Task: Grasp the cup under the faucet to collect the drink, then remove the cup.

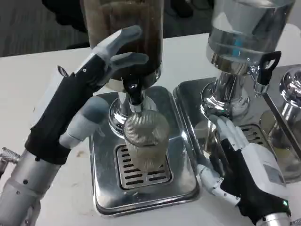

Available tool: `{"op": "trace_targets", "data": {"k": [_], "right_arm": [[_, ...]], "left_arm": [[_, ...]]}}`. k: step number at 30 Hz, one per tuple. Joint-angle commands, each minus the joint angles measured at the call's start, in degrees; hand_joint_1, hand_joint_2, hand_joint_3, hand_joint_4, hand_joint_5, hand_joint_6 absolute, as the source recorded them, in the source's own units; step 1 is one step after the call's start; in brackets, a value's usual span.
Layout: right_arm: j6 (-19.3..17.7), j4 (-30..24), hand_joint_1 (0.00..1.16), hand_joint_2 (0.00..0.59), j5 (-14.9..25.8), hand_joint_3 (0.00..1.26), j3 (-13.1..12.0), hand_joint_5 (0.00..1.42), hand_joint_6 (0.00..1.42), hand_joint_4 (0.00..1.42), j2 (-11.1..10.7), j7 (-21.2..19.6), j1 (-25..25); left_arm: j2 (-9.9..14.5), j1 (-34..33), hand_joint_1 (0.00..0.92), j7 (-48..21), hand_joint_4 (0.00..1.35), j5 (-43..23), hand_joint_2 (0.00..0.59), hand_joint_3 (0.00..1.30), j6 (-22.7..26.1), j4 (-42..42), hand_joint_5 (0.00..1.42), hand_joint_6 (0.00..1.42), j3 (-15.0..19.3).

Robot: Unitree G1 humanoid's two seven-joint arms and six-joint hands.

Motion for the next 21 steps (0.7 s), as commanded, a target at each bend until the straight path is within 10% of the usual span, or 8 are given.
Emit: {"op": "trace_targets", "data": {"k": [1,21], "right_arm": [[-0.2,-1.1,0.36,0.433,0.5,0.03,-0.4,0.00,0.15,0.00,0.4,0.2,0.4],[-0.6,-0.2,0.36,0.431,1.3,0.03,-0.7,0.01,0.15,0.00,0.7,1.2,-0.5]], "left_arm": [[-0.5,-1.1,0.000,-1.7,0.10,0.8,0.093,0.19,0.7,0.9,0.27,0.21,-0.3],[-1.0,3.8,0.000,-2.1,0.13,8.0,0.103,0.22,-1.5,-3.9,0.32,0.27,-1.4]]}}
